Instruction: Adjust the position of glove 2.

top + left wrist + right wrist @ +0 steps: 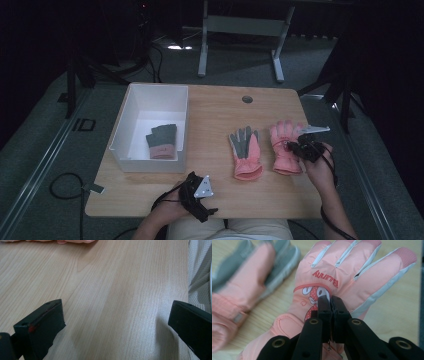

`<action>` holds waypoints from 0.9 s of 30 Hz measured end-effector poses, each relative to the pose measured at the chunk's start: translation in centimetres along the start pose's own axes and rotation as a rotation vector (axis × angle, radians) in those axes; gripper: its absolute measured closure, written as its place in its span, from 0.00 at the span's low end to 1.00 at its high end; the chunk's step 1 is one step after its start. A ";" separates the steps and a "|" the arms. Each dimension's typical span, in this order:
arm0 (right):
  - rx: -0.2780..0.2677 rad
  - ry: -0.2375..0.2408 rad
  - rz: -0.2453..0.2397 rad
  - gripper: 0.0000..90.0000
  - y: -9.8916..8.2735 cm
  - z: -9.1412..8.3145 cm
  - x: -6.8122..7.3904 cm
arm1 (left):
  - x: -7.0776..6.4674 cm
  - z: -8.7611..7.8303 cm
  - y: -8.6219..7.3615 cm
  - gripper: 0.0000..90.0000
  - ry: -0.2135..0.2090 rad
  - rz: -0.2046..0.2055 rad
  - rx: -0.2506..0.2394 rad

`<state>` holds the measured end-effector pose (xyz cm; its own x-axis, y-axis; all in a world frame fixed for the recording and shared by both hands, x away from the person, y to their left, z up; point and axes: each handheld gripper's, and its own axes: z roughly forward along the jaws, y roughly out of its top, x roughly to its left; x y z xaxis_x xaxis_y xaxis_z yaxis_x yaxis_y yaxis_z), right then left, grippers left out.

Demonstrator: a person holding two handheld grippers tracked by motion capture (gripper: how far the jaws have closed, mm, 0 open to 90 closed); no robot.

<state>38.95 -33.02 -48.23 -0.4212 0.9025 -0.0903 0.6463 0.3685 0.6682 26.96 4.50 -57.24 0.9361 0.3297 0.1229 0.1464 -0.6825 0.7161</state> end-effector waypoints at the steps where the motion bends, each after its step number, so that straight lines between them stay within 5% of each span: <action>1: -0.009 0.000 -0.008 0.97 0.5 -0.5 0.1 | 0.0 0.0 0.0 0.00 0.000 0.000 0.000; 9: -0.081 0.024 -0.030 0.97 3.3 -3.4 0.6 | 0.0 0.0 0.0 0.00 0.002 -0.001 -0.002; 19: -0.168 0.051 -0.052 0.97 7.4 -7.5 4.3 | 0.0 0.1 0.0 0.00 0.008 0.000 -0.002; 27: -0.169 0.061 -0.052 0.97 8.5 -8.0 7.9 | -0.1 0.1 0.0 0.00 0.009 -0.001 -0.001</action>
<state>36.04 -24.54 -37.32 -0.4924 0.8660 -0.0871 0.5083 0.3674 0.7789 26.89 4.43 -57.30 0.9331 0.3360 0.1280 0.1470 -0.6814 0.7170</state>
